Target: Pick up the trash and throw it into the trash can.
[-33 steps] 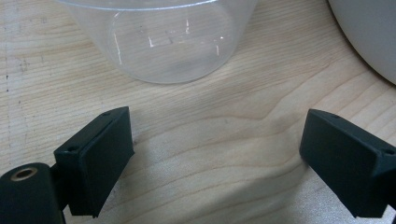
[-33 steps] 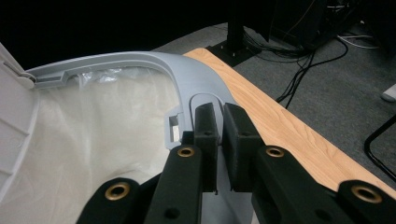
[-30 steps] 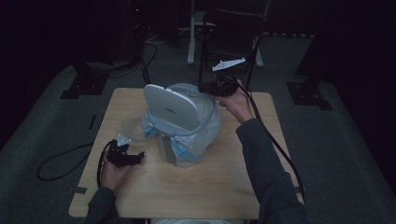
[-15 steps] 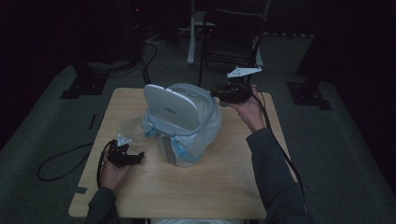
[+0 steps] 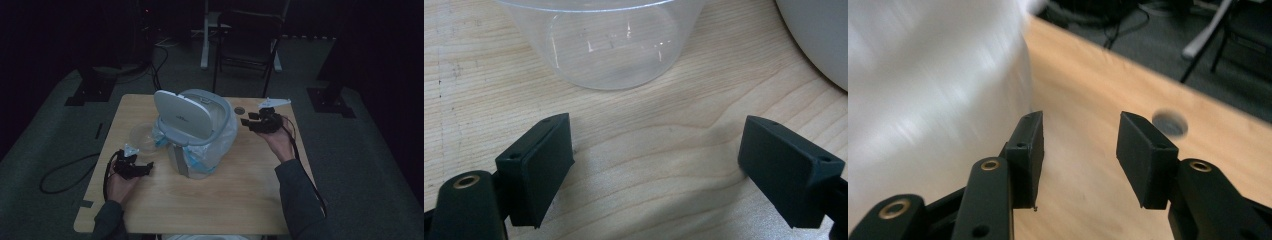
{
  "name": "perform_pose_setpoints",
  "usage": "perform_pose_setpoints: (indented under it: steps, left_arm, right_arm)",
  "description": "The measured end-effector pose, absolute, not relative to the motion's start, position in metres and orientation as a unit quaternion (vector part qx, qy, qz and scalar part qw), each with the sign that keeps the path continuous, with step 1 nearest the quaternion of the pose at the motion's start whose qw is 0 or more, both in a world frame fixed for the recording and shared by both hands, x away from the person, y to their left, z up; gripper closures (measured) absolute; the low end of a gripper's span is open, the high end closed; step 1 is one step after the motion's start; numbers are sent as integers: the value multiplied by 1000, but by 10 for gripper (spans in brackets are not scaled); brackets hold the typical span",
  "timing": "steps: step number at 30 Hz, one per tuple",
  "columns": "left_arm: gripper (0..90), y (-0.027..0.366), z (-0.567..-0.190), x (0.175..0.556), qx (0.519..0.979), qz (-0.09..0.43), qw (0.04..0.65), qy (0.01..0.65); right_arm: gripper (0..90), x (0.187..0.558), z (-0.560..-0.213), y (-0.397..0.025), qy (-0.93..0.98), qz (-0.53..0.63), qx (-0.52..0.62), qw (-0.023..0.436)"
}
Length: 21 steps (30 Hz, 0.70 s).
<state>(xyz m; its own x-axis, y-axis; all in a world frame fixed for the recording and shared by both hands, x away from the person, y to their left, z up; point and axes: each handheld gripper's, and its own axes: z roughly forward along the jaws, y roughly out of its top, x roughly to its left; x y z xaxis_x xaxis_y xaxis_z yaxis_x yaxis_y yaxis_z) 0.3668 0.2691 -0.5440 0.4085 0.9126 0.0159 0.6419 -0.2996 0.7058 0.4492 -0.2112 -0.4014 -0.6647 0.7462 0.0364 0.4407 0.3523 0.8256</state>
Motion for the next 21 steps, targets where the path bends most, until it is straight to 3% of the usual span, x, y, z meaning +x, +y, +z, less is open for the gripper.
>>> perform_pose_setpoints:
  steps: [3,10,21]
  left_arm:
    - [228,275,-539,364,772,214,319,506]
    - [230,287,-523,359,745,229,362,512]
    - [230,292,-498,354,724,255,394,506]
  right_arm:
    - [519,442,-436,-213,812,396,385,186]
    - [511,427,-495,-212,839,344,383,175]
    - [505,422,-515,-218,841,337,390,169]
